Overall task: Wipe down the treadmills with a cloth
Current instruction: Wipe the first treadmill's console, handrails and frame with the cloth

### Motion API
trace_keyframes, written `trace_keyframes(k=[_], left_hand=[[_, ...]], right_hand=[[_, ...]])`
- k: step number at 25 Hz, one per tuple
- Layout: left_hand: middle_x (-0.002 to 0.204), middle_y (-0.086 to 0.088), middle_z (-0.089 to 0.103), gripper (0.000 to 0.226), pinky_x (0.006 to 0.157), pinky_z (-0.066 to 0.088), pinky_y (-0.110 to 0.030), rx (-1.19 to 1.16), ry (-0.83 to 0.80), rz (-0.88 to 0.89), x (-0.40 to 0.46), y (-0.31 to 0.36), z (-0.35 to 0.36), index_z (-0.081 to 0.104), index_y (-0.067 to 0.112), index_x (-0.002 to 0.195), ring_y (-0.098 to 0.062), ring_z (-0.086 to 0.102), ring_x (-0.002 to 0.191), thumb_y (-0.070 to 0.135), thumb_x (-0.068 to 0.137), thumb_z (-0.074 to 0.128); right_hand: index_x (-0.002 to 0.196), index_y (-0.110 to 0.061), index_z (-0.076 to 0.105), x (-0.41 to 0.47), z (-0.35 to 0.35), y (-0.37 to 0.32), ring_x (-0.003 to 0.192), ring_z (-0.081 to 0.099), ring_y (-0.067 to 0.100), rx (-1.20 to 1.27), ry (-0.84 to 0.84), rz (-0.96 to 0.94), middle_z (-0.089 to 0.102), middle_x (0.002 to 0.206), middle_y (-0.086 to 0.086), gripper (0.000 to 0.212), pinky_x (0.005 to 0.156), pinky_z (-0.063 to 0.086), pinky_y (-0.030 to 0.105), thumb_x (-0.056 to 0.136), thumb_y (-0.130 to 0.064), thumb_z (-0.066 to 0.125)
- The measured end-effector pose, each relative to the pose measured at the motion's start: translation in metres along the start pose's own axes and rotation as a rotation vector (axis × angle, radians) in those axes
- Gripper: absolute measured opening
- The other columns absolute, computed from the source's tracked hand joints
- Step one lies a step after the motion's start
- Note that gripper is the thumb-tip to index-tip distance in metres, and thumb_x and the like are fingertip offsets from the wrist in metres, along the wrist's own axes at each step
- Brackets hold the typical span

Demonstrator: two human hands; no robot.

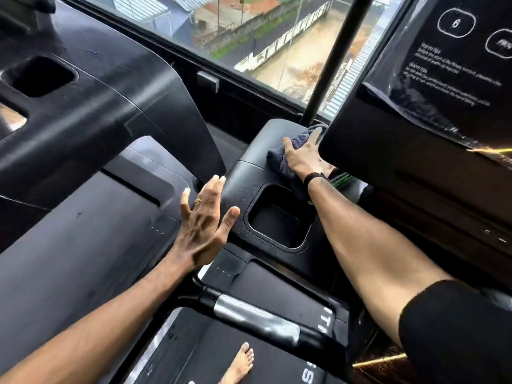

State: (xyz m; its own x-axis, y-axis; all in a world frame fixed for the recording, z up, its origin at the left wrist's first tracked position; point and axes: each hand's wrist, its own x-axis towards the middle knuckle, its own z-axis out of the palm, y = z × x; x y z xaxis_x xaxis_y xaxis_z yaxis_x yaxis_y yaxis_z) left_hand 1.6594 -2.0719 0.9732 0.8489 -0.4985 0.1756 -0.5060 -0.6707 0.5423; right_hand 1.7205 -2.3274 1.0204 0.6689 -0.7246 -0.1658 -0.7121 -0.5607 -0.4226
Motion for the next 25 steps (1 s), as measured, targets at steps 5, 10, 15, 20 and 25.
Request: trace_keyframes(k=[5, 10, 15, 20, 25], left_hand=[[0.163, -0.001, 0.021, 0.076, 0.12, -0.012, -0.046, 0.011, 0.025, 0.001, 0.0, 0.0, -0.001, 0.008, 0.016, 0.156, -0.012, 0.024, 0.149, 0.063, 0.097, 0.015], [0.16, -0.003, 0.024, 0.073, 0.12, -0.009, -0.047, 0.017, 0.068, -0.033, -0.004, 0.001, -0.004, 0.013, 0.013, 0.153, -0.015, 0.028, 0.147, 0.061, 0.097, 0.015], [0.155, -0.004, 0.03, 0.076, 0.12, -0.006, -0.044, -0.012, 0.149, -0.088, -0.009, 0.003, -0.007, 0.019, 0.01, 0.149, -0.017, 0.036, 0.14, 0.064, 0.095, 0.016], [0.154, -0.003, 0.031, 0.081, 0.12, -0.007, -0.045, -0.097, 0.142, -0.108, -0.011, 0.003, -0.009, 0.019, 0.01, 0.149, -0.017, 0.039, 0.138, 0.068, 0.093, 0.015], [0.155, -0.002, 0.029, 0.075, 0.119, 0.0, -0.05, -0.051, 0.168, -0.131, -0.008, 0.007, -0.007, 0.024, 0.01, 0.147, -0.016, 0.035, 0.14, 0.063, 0.097, 0.007]], right_hand=[[0.159, -0.014, 0.011, 0.005, 0.02, -0.041, 0.153, -0.005, 0.033, -0.273, 0.044, -0.166, -0.005, 0.166, 0.017, 0.086, 0.122, 0.003, 0.048, 0.093, -0.062, 0.037], [0.146, -0.017, 0.045, -0.009, 0.054, -0.067, 0.151, 0.006, 0.036, -0.53, -0.033, -0.399, 0.022, 0.16, 0.016, 0.078, 0.12, 0.002, 0.055, 0.082, -0.062, 0.041], [0.13, -0.02, 0.064, -0.079, 0.076, -0.07, 0.146, 0.025, 0.028, -0.565, -0.198, -0.724, 0.049, 0.147, 0.011, 0.064, 0.12, 0.007, 0.046, 0.092, -0.061, 0.033], [0.123, -0.025, 0.063, -0.12, 0.069, -0.028, 0.147, 0.021, 0.023, -0.343, -0.136, -0.873, 0.049, 0.143, 0.001, 0.052, 0.122, 0.0, 0.039, 0.094, -0.058, 0.036], [0.147, -0.026, 0.043, -0.053, 0.04, -0.023, 0.152, 0.009, 0.026, -0.295, 0.023, -0.522, 0.025, 0.162, 0.004, 0.062, 0.124, -0.002, 0.046, 0.091, -0.053, 0.039]])
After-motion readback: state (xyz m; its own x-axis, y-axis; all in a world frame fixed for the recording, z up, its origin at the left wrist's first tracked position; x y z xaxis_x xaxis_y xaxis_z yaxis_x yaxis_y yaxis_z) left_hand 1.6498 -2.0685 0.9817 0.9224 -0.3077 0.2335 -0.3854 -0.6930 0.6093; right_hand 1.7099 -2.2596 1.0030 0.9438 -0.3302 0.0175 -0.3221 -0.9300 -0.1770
